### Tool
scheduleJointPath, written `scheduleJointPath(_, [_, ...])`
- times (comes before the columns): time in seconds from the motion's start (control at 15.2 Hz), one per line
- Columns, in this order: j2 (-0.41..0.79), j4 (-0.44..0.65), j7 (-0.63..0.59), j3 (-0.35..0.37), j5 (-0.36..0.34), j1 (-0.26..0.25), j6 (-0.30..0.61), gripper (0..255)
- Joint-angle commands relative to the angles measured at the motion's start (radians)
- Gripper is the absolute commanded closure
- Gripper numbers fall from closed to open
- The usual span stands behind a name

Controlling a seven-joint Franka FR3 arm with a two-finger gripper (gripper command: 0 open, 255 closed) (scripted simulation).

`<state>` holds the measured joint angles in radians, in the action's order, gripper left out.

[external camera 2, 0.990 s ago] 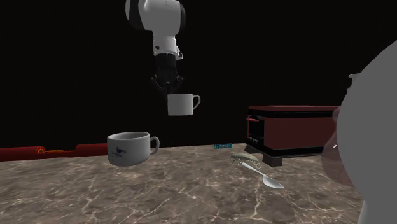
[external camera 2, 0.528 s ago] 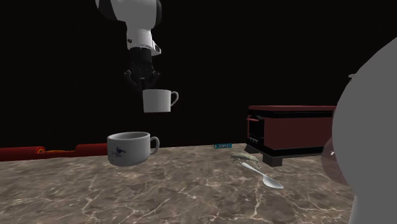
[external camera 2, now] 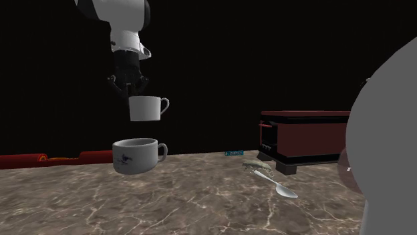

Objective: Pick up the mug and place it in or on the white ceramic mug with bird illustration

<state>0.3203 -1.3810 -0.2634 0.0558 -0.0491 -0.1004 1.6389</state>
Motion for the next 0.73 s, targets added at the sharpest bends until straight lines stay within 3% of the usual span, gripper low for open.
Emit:
scheduleJointPath(0.0, [-0.001, -0.027, -0.003, 0.0, 0.0, -0.001, 0.026, 255])
scheduleJointPath(0.66, [0.001, -0.158, -0.007, 0.0, -0.001, 0.001, 0.159, 255])
